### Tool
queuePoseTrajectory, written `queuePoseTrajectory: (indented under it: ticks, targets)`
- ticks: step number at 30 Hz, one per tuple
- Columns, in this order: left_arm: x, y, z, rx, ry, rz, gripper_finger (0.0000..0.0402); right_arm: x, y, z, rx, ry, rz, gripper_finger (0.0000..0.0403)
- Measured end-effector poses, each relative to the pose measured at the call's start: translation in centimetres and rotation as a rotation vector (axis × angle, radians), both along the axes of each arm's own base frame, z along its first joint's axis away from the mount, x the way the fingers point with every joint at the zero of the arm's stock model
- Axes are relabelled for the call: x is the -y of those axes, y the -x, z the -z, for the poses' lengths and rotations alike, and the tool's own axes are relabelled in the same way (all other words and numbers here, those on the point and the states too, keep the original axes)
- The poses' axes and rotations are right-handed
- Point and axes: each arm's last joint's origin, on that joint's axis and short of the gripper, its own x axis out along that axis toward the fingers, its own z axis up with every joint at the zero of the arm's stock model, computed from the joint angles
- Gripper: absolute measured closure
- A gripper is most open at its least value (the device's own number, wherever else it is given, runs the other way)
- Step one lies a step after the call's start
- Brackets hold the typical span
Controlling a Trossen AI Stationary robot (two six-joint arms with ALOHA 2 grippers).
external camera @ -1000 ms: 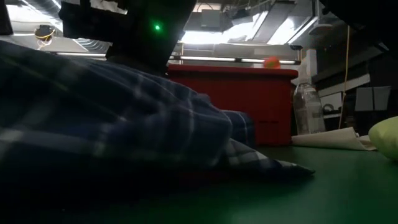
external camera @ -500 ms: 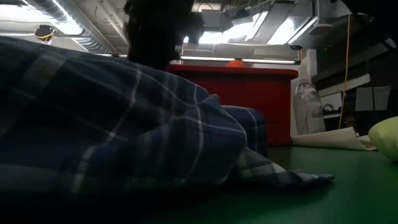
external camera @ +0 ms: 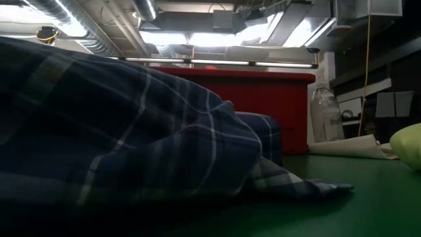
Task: Fold Laundry from Bin
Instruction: Stack the blue shirt on top of the black underwear shorts
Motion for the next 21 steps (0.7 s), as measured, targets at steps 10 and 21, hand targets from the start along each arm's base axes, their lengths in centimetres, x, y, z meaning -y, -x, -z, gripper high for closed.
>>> queuePoseTrajectory:
  ticks: [10, 21]
  targets:
    - [0.8, -0.3, -0.4, 0.059, -0.036, 0.141, 0.0314, -4.4, 3.1, 0.1, -0.026, 0.000, -0.115, 0.0272]
    - [0.8, -0.3, -0.4, 0.060, -0.037, 0.141, 0.0214, -5.0, 3.4, 0.1, -0.004, 0.017, -0.142, 0.0268]
